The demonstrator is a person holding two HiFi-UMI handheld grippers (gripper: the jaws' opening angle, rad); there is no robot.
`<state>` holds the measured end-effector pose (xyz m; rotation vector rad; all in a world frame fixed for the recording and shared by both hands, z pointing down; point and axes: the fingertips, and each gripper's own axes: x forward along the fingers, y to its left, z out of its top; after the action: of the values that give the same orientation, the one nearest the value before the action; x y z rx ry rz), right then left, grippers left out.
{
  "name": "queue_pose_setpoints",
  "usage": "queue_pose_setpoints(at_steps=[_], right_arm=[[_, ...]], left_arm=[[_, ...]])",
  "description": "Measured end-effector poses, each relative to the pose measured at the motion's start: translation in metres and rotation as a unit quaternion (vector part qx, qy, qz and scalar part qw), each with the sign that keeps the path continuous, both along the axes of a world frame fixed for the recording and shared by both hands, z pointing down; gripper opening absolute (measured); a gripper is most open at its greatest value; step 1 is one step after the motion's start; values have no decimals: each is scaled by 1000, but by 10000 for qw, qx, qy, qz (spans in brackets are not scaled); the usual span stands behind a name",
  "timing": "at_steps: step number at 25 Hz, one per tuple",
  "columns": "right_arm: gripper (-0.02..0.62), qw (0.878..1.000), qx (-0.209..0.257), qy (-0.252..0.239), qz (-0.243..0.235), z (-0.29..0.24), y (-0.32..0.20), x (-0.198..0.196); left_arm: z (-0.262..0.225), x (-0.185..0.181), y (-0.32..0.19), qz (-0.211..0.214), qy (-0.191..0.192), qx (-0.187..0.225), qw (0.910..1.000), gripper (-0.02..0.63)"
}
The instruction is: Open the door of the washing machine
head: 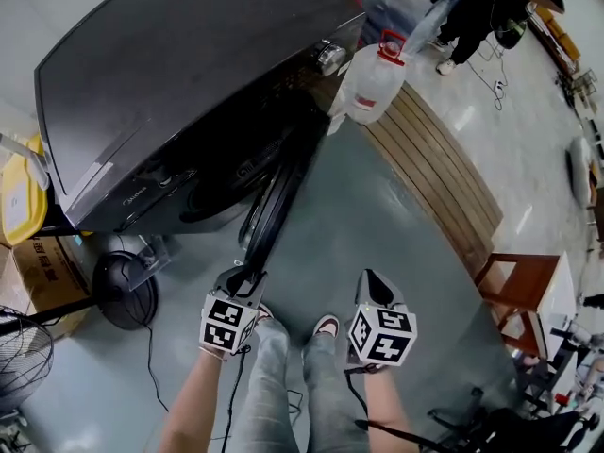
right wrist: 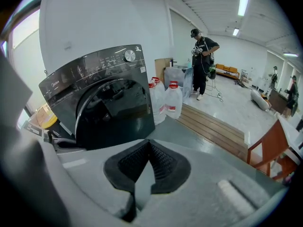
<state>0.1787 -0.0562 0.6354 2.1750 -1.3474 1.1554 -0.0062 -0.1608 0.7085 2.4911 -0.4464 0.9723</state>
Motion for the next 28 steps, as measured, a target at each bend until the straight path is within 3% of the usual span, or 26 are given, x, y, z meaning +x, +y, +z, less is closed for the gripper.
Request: queue_pose_setpoints(at_steps=[10, 28], right_arm=[[6, 9996, -126, 60, -253, 5, 33, 24], [5, 9995, 21, -88, 305, 14, 97, 63]], left_arm=[[0, 28, 35, -320, 194, -100, 9993, 104], [0, 88, 91, -337, 157, -206, 9991, 115]])
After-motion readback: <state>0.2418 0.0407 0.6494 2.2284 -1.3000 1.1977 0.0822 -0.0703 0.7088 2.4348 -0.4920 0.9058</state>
